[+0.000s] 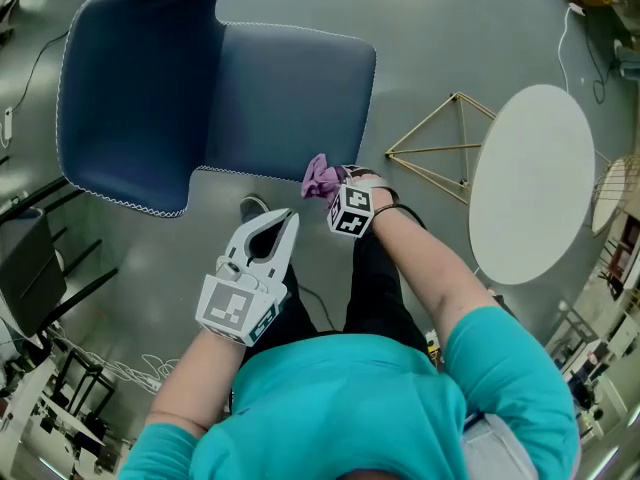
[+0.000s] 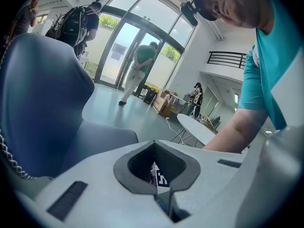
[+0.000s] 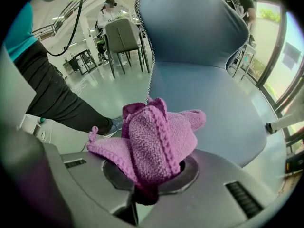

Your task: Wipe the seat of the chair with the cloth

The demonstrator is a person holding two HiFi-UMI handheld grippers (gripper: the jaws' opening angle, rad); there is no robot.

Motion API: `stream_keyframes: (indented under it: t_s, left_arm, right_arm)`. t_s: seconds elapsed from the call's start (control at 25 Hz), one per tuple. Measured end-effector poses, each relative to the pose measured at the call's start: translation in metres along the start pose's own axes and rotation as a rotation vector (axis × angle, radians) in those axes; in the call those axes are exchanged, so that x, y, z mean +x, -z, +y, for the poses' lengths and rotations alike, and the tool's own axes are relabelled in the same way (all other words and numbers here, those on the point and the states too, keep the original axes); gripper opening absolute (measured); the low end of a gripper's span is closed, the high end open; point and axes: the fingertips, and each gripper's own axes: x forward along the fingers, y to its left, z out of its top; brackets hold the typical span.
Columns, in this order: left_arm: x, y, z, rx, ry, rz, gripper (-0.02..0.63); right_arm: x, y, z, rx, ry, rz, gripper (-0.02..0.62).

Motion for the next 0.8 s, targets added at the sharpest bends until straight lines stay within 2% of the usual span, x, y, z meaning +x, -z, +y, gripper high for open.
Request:
stream_keyframes:
  t_s: [0.6, 0.68, 0.8]
  left_arm:
    - [0.025, -0.003, -0.027, 0.026, 0.041, 0.033, 0.003]
    - [0.028, -0.004, -0.031, 0.031, 0.046, 0.037, 0.003]
    - [0.033, -0.007, -0.037, 0.039, 0.057, 0.042, 0.003]
  right_arm:
    - [-0.017, 0.044, 0.008, 0.047, 0.004, 0.01, 0.06]
    - [-0.017, 0.06, 0.011, 0.056, -0.004, 0.049, 0.06]
    - [-0.013, 0.117, 0.021, 0.122, -0.061, 0.212, 0.061]
